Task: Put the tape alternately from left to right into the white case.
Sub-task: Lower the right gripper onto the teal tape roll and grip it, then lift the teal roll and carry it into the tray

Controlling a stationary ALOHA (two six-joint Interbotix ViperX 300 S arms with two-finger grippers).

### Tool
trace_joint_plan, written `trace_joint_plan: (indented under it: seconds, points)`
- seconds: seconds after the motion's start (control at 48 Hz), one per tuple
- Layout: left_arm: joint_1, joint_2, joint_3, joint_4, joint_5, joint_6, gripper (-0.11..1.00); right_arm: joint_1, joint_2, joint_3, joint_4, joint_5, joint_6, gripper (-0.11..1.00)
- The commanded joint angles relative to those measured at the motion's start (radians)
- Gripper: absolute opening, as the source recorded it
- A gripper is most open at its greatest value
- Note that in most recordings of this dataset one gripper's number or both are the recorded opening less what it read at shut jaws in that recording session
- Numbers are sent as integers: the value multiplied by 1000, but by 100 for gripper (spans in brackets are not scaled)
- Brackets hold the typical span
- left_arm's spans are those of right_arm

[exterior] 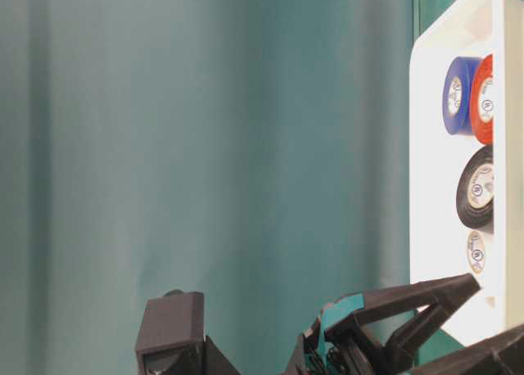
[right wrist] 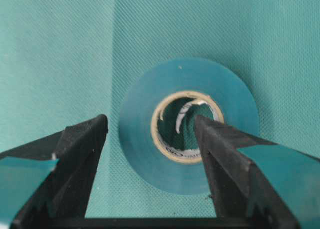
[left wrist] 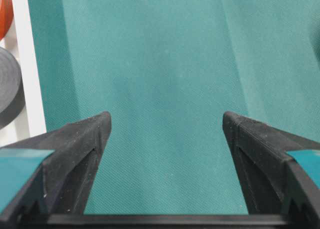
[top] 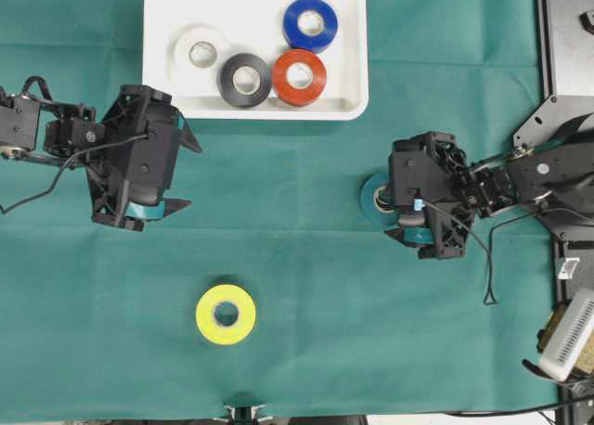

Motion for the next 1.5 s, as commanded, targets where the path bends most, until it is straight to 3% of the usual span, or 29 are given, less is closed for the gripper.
trace_joint_plan:
  seconds: [0.0, 0.396, 0.501, 0.709, 0.876, 1.481]
  points:
    - [0, -9, -14, -2, -8, -2, 77, 3, 15, -23, 3, 6, 23, 65]
    - [0, -9, -6, 0, -9, -2, 77, 3, 86, -54, 2, -3, 49, 64]
    - [0, -9, -5, 0, -8, -2, 77, 3, 89, -60, 3, -3, 49, 60]
    - [0, -9, -3, 0, -8, -2, 77, 3, 84, -75, 3, -5, 49, 11]
    - [0, -11, -2, 0, -8, -2, 77, 3, 74, -84, 2, -3, 49, -8]
    - [0, -15, 0, -2, -8, -2, 77, 3, 0, -132, 2, -2, 49, -9]
